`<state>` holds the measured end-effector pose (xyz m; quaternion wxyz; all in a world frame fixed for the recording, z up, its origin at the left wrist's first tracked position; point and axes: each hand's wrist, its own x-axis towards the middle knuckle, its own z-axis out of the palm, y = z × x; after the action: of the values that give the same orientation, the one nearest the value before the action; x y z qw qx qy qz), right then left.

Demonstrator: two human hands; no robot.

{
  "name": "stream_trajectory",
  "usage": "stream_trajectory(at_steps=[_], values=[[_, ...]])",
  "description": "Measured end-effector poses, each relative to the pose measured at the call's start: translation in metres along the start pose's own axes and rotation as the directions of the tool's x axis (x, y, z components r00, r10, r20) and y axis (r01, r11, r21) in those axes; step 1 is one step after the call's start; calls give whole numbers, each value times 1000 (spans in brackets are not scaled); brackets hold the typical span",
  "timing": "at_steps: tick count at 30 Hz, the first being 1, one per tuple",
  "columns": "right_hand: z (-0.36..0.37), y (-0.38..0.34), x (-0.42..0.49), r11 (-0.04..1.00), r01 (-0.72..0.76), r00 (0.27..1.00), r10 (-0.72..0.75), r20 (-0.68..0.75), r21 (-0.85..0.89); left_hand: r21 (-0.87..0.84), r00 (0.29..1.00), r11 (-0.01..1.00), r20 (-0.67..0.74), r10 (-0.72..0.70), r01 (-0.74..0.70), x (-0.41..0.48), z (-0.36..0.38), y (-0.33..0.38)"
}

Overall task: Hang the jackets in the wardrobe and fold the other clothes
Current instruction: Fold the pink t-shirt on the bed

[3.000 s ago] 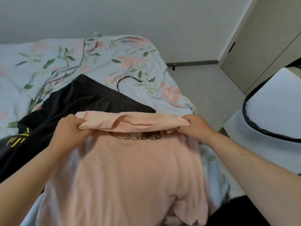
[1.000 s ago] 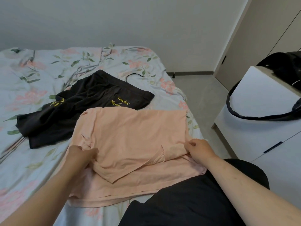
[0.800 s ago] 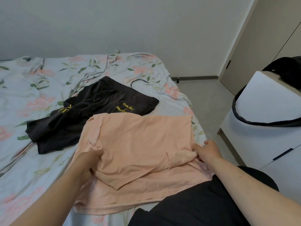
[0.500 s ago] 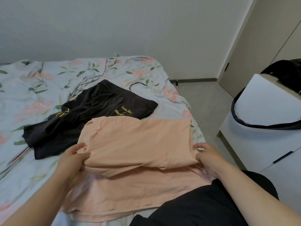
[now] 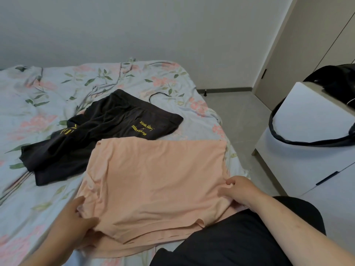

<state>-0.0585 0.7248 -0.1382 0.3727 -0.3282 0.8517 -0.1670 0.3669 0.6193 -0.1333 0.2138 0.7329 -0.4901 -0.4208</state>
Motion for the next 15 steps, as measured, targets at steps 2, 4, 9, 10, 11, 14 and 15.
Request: stream_trajectory(at_steps=[2,4,9,10,11,14,15], values=[[1,1,-1,992,33,999,-34,-5,-120,153,999,988,-22,33,-29,4,-6,1],[4,1,-1,979,42,999,-41,6,-200,320,1000,947,10,-6,2,6,-11,1],[3,-8,-2,974,-81,996,72,-52,-212,717,922,637,23,385,-284,-5,13,15],[2,-10,-2,981,-128,991,123,-44,-147,662,843,623,24,537,-416,-8,29,21],[2,-11,-3,982,-161,987,159,-30,-101,603,791,605,75,607,-521,-11,48,33],[2,-9,-3,982,-176,984,176,6,-64,356,738,652,420,529,-670,-27,119,87],[2,-9,-4,987,-159,987,159,14,-38,285,694,663,512,506,-693,-30,148,104]])
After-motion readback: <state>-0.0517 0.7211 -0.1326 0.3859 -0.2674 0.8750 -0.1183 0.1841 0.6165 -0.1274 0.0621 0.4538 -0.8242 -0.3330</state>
